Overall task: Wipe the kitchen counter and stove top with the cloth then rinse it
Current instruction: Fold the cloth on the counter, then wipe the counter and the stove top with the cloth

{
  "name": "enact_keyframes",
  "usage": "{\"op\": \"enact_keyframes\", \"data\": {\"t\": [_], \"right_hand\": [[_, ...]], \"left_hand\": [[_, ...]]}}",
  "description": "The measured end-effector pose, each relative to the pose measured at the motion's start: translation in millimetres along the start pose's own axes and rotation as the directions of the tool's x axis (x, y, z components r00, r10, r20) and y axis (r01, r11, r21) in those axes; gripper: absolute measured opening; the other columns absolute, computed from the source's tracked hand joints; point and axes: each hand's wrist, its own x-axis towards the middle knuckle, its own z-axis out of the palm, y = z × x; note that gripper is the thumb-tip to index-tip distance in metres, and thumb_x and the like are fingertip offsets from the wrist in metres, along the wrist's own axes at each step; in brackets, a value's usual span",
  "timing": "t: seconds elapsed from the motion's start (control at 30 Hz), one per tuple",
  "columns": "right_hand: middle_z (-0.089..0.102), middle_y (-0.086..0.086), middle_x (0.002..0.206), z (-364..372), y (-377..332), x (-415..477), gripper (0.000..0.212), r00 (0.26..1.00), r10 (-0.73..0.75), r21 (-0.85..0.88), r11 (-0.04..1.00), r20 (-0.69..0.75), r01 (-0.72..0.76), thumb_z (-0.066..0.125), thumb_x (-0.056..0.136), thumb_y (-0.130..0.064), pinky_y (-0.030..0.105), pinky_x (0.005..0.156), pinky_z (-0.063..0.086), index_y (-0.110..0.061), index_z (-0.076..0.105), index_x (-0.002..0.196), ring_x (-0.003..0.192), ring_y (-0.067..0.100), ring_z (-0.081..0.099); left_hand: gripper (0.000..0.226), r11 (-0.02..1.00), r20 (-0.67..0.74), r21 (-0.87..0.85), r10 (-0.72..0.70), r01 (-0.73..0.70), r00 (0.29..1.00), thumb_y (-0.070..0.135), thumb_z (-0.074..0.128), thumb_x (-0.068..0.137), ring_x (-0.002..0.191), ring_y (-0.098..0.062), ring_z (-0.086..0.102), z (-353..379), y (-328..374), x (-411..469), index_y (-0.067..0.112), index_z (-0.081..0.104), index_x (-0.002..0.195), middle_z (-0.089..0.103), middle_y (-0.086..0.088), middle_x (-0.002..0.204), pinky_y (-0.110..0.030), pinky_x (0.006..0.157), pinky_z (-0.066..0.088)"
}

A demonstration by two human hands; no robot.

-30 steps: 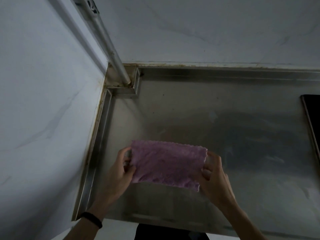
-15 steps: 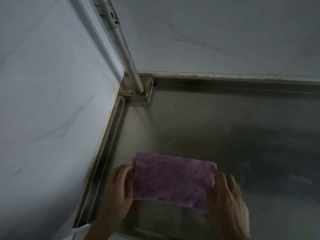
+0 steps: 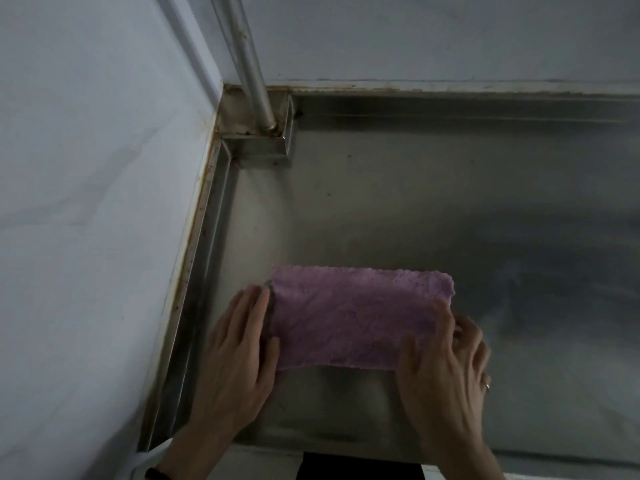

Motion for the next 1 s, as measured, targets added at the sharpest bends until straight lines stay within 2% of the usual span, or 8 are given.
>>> {"op": "enact_keyframes", "data": {"t": [0.13,0.27,0.43,0.6,0.73,0.8,0.87,1.0], "right_hand": [[0.054,0.02,0.128,0,4,2,0.057,0.99,0.139,-0.007,0.99,-0.015,-0.139,0.074,0.088,-0.039,0.055,0.091,0.048,-0.007,0.05,0.128,0.119,0.042,0.05],[0.072,0.014,0.095,-7,-12,10,0.018,0.992,0.127,0.04,0.991,0.005,-0.127,0.067,0.092,-0.029,0.047,0.081,0.05,-0.014,0.06,0.098,0.087,0.038,0.061],[0.063,-0.008,0.073,-22,-57,-2,0.031,0.987,-0.089,0.228,0.967,-0.132,0.117,0.073,0.083,-0.019,0.036,0.063,0.044,-0.027,0.066,0.112,0.073,0.031,0.065],[0.067,-0.017,0.103,6,-99,-31,0.032,0.837,-0.523,0.243,0.843,0.162,0.48,0.064,0.09,-0.048,0.031,0.072,0.056,-0.037,0.059,0.12,0.086,0.007,0.065],[0.065,-0.007,0.127,28,-87,-15,0.033,0.755,-0.656,0.097,0.751,-0.01,0.654,0.065,0.096,-0.031,0.039,0.086,0.058,-0.025,0.065,0.129,0.113,0.017,0.06],[0.039,0.007,0.164,48,-81,-1,0.061,0.648,-0.735,-0.076,0.648,0.201,0.758,0.053,0.102,-0.037,0.05,0.116,0.042,-0.021,0.041,0.159,0.151,0.03,0.036],[0.004,0.004,0.173,68,-78,9,0.07,0.567,-0.719,-0.152,0.558,0.402,0.816,0.035,0.102,-0.048,0.057,0.126,0.02,-0.026,0.009,0.164,0.16,0.031,0.004],[0.015,0.005,0.172,90,-92,43,0.066,0.476,-0.789,-0.189,0.438,0.388,0.879,0.035,0.104,-0.048,0.055,0.127,0.018,-0.022,0.024,0.164,0.159,0.027,0.012]], "left_hand": [[0.091,0.993,0.071,0.101,0.049,-0.056,0.996,0.076,-0.007,0.093,0.161,-0.026,-0.001,7,-20,3,0.018,0.006,0.163,-0.001,-0.006,0.172,-0.044,0.13,0.0],[0.096,0.996,0.106,0.081,0.027,-0.036,0.994,0.079,-0.004,0.093,0.161,-0.031,0.003,7,-27,2,0.013,0.006,0.162,0.001,-0.012,0.172,-0.047,0.13,0.005],[0.09,0.998,0.052,0.049,0.031,-0.033,0.998,0.072,0.005,0.1,0.16,-0.031,0.01,-2,-23,5,0.009,0.016,0.163,0.012,-0.016,0.172,-0.05,0.128,0.013],[0.075,0.997,-0.01,0.065,0.047,-0.046,0.999,0.054,0.016,0.107,0.158,-0.031,0.019,-12,-28,2,0.002,0.025,0.16,0.024,-0.018,0.169,-0.054,0.125,0.029],[0.071,0.996,-0.014,0.081,0.032,-0.031,0.999,0.046,0.014,0.107,0.158,-0.033,0.02,-11,-36,3,-0.001,0.022,0.159,0.02,-0.018,0.169,-0.052,0.126,0.028],[0.068,0.993,-0.025,0.114,0.047,-0.043,0.999,0.042,0.018,0.109,0.155,-0.038,0.028,-8,-39,4,-0.005,0.03,0.157,0.029,-0.022,0.166,-0.052,0.124,0.032],[0.065,0.993,-0.017,0.118,0.009,-0.006,1.0,0.037,0.023,0.107,0.155,-0.037,0.027,-5,-41,7,-0.002,0.027,0.159,0.026,-0.019,0.167,-0.053,0.124,0.032],[0.074,0.989,0.016,0.149,0.009,-0.011,1.0,0.046,0.007,0.109,0.152,-0.041,0.033,-3,-39,10,-0.006,0.033,0.154,0.03,-0.023,0.164,-0.051,0.126,0.03]]}}
